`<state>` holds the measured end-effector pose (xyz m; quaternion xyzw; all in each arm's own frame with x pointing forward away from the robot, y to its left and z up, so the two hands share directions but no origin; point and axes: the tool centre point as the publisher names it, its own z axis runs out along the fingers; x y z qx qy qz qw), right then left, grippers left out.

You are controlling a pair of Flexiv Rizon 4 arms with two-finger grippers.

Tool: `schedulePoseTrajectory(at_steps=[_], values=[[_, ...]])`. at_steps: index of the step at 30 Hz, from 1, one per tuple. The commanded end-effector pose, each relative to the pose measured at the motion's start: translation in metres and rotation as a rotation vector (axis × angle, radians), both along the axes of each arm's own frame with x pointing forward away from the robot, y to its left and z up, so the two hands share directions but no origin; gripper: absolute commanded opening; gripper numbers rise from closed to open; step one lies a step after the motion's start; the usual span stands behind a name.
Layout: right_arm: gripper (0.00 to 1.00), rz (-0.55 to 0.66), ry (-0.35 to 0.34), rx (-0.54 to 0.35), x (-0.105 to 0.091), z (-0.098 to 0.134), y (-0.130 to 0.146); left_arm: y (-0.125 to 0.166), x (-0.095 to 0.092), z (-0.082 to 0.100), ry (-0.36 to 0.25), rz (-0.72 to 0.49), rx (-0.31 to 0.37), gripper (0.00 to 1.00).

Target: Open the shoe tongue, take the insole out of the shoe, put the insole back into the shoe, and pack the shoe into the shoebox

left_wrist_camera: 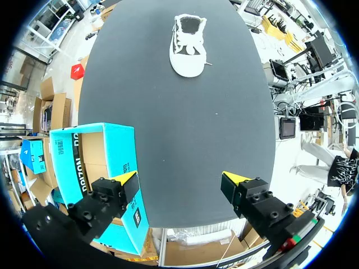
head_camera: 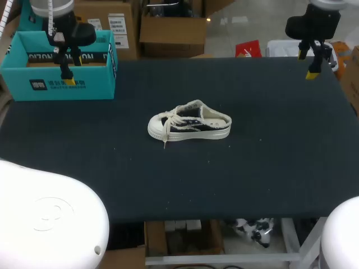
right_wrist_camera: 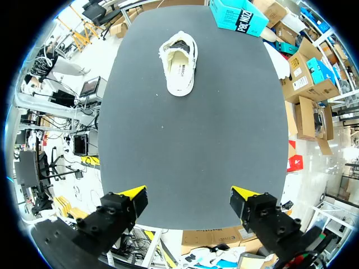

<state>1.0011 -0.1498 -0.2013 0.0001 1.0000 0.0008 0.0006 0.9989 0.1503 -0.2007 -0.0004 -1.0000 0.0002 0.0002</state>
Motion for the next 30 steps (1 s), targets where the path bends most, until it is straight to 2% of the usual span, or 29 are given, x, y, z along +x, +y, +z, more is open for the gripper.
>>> schedulePoseTrajectory(at_steps=[1, 27, 29, 30], values=[[1.0, 0.0, 0.001, -0.001, -0.0004, 0.0006, 0.0, -0.0002, 0.0001, -0.0001, 0.0, 0.0, 0.0, 1.0], [1.0, 0.0, 0.001, -0.001, -0.0004, 0.0006, 0.0, -0.0002, 0.0001, -0.0001, 0.0, 0.0, 0.0, 1.0], [1.0, 0.0, 0.001, -0.001, -0.0004, 0.0006, 0.0, 0.0005, 0.0084, -0.0013, -0.016, 0.024, 0.001, 1.0], [1.0, 0.001, -0.001, 0.037, 0.0022, -0.0019, 0.0079, -0.0012, 0.0097, -0.0023, -0.026, 0.043, -0.015, 1.0]])
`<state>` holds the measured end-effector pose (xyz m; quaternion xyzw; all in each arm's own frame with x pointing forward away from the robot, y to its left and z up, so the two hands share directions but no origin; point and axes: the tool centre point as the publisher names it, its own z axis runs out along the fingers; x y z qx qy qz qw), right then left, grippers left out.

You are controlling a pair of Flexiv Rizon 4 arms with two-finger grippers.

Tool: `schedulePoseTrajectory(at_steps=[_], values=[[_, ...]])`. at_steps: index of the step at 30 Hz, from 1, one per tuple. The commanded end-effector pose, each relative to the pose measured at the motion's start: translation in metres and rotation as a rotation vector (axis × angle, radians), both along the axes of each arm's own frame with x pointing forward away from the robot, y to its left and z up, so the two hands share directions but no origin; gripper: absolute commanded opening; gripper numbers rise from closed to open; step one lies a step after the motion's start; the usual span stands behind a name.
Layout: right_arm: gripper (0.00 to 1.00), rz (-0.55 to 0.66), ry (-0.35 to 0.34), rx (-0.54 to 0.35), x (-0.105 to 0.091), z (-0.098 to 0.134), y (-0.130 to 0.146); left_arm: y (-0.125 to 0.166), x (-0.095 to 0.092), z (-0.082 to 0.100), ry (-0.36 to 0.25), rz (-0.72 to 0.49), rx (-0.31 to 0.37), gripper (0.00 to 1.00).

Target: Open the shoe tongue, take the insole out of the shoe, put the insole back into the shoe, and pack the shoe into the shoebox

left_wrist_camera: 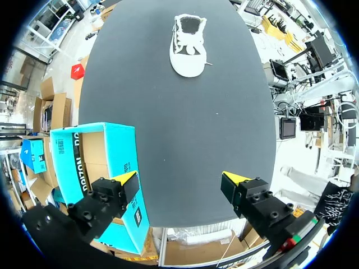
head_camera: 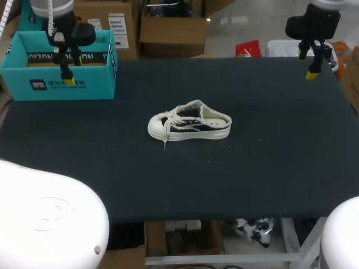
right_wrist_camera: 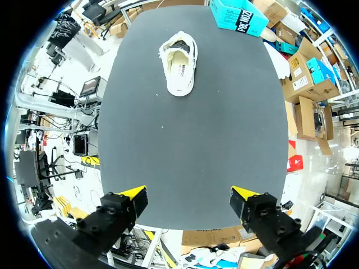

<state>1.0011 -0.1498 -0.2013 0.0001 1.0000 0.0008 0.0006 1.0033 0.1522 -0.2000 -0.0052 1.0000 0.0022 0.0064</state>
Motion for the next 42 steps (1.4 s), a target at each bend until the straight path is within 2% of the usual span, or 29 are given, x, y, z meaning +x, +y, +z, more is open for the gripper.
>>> schedulePoseTrajectory(at_steps=[1, 4, 6, 8, 9, 10, 11, 12, 15, 16, 18, 21, 22, 23, 25, 42], values=[[1.0, -0.011, -0.006, 0.064, 0.002, -0.005, 0.012, -0.002, 0.009, -0.004, -0.024, 0.048, -0.038, 1.0], [1.0, -0.044, -0.008, 0.128, 0.0, -0.015, 0.026, -0.005, 0.015, -0.007, -0.029, 0.114, -0.069, 1.0], [1.0, -0.049, -0.008, 0.171, -0.003, -0.023, 0.038, -0.009, 0.016, -0.009, -0.027, 0.166, -0.06, 1.0], [1.0, -0.064, -0.003, 0.211, -0.007, -0.032, 0.05, -0.017, 0.013, -0.01, -0.005, 0.211, -0.111, 1.0], [1.0, -0.062, -0.006, 0.238, -0.009, -0.035, 0.054, -0.021, 0.011, -0.012, -0.015, 0.22, -0.095, 1.0], [1.0, -0.087, -0.003, 0.268, -0.01, -0.039, 0.059, -0.025, 0.01, -0.013, 0.006, 0.244, -0.115, 1.0], [1.0, -0.091, 0.0, 0.272, -0.011, -0.045, 0.065, -0.03, 0.009, -0.013, 0.015, 0.27, -0.118, 1.0], [1.0, -0.092, -0.004, 0.298, -0.013, -0.049, 0.072, -0.035, 0.007, -0.015, 0.016, 0.286, -0.105, 1.0], [1.0, -0.108, -0.011, 0.379, -0.019, -0.06, 0.089, -0.051, 0.003, -0.019, 0.063, 0.357, -0.121, 1.0], [1.0, -0.132, -0.012, 0.39, -0.02, -0.065, 0.094, -0.055, 0.003, -0.021, 0.097, 0.39, -0.13, 1.0], [1.0, -0.136, -0.014, 0.434, -0.024, -0.073, 0.104, -0.065, -0.001, -0.027, 0.11, 0.438, -0.106, 1.0], [1.0, -0.163, -0.002, 0.486, -0.029, -0.085, 0.116, -0.075, -0.005, -0.032, 0.151, 0.503, -0.116, 1.0], [1.0, -0.175, 0.01, 0.493, -0.029, -0.089, 0.117, -0.077, -0.005, -0.033, 0.161, 0.542, -0.13, 1.0], [1.0, -0.179, 0.021, 0.496, -0.031, -0.093, 0.122, -0.079, -0.004, -0.035, 0.197, 0.57, -0.15, 1.0], [1.0, -0.209, 0.049, 0.515, -0.035, -0.098, 0.131, -0.084, -0.005, -0.041, 0.225, 0.581, -0.174, 1.0], [1.0, -0.209, 0.049, 0.515, -0.035, -0.098, 0.131, -0.084, -0.005, -0.041, 0.225, 0.581, -0.174, 1.0]])
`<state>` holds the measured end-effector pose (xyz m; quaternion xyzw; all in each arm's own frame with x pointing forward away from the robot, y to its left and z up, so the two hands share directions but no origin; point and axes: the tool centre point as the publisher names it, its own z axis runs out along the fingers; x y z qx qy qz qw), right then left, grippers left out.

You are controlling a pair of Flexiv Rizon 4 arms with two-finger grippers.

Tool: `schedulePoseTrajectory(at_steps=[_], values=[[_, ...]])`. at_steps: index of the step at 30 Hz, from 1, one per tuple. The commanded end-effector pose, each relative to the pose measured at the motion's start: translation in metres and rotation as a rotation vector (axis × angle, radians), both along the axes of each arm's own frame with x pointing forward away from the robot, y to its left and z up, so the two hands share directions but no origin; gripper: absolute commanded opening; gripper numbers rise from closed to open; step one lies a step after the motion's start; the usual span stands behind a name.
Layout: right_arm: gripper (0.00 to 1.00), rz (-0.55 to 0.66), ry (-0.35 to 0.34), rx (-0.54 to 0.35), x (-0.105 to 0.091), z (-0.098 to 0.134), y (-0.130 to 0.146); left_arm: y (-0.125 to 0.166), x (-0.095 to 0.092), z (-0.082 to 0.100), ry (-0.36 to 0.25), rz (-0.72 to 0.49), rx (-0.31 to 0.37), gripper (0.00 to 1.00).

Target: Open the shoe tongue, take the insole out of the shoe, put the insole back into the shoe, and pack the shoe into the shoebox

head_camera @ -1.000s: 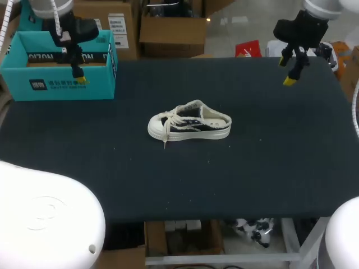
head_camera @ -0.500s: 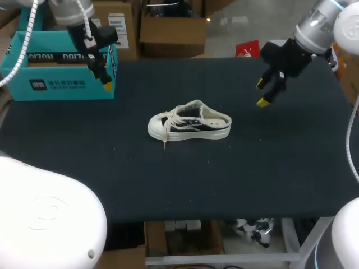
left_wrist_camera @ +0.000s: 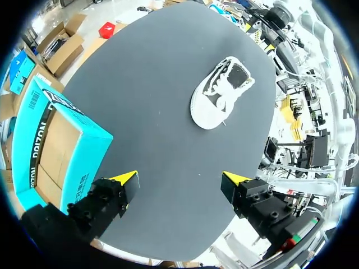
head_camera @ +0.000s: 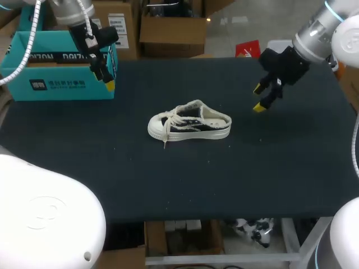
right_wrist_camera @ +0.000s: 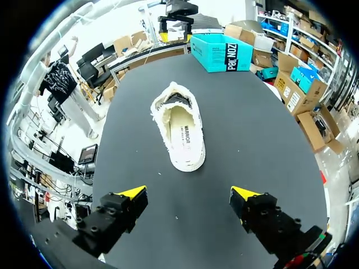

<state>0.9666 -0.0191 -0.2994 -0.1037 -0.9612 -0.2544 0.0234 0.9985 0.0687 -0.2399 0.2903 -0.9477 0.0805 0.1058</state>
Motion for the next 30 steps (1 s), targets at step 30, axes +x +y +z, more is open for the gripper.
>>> schedulePoseTrajectory(at_steps=[30], values=[[1.0, -0.02, -0.049, 0.205, -0.019, -0.085, 0.08, -0.082, -0.022, -0.023, 0.038, 0.71, 0.178, 1.0]])
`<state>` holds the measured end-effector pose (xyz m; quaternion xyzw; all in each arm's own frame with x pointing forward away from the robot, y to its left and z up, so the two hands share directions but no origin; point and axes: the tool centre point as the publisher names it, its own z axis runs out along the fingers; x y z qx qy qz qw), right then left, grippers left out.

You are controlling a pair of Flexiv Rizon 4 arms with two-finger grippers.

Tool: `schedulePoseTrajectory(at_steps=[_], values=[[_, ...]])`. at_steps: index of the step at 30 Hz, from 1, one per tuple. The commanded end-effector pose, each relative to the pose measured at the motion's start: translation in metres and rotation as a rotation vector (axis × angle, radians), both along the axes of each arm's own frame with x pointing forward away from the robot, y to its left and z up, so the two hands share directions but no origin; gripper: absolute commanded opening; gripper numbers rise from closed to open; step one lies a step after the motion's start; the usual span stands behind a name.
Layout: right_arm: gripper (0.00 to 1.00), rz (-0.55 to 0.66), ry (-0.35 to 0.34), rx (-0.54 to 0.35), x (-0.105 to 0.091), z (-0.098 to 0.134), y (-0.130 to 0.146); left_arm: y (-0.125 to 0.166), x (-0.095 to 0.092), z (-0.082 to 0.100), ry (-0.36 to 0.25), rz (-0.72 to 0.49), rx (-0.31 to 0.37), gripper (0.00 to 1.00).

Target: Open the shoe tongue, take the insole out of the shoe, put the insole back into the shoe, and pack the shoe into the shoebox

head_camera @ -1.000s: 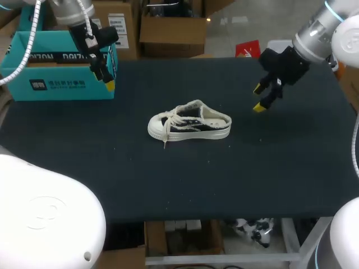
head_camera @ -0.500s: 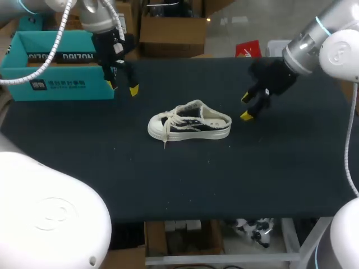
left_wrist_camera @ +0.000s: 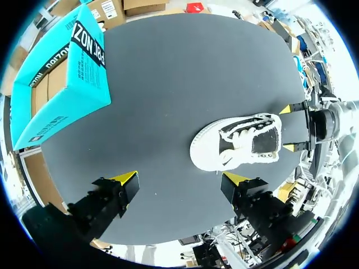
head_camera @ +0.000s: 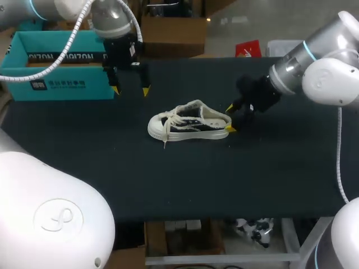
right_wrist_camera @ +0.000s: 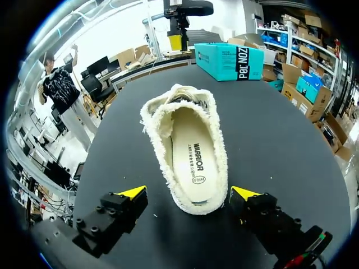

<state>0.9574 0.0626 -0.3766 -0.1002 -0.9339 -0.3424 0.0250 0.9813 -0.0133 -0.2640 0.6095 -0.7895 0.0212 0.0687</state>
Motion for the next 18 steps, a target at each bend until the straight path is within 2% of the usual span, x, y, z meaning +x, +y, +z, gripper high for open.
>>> schedulePoseTrajectory(at_steps=[1, 9, 13, 18], values=[[1.0, -0.025, -0.036, 0.023, -0.01, -0.009, -0.002, 0.0, -0.005, 0.001, -0.012, 0.003, 0.002, 1.0], [1.0, -0.055, -0.048, 0.055, -0.007, -0.015, -0.003, -0.02, -0.015, -0.004, -0.011, 0.058, 0.021, 1.0], [1.0, -0.058, -0.052, 0.079, -0.002, -0.021, 0.001, -0.03, -0.019, -0.007, -0.008, 0.105, 0.005, 1.0], [1.0, -0.056, -0.041, 0.097, 0.006, -0.029, 0.003, -0.042, -0.023, -0.01, -0.002, 0.106, -0.006, 1.0]])
